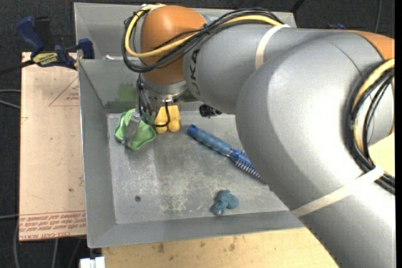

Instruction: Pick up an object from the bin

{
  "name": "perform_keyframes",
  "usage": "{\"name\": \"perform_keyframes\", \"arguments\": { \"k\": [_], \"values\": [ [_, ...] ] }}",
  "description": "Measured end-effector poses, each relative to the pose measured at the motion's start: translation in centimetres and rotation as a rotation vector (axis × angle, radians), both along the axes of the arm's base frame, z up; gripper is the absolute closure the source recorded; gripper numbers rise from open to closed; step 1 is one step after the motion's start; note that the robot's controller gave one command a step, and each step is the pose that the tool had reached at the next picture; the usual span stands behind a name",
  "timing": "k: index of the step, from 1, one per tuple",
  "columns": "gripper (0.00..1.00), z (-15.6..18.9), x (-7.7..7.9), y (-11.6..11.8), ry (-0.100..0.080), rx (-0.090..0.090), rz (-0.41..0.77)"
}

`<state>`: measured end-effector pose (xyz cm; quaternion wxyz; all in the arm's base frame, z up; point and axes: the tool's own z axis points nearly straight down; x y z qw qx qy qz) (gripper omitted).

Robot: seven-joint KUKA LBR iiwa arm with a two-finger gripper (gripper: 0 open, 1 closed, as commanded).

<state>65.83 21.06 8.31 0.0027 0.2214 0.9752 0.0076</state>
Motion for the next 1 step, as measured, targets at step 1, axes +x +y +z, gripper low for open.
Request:
{"name": "perform_keyframes", "arguments": {
  "k": [1],
  "values": [
    [1.00,15.42,-8.14,0.76,0.002,-0.009,0.041]
  ]
}}
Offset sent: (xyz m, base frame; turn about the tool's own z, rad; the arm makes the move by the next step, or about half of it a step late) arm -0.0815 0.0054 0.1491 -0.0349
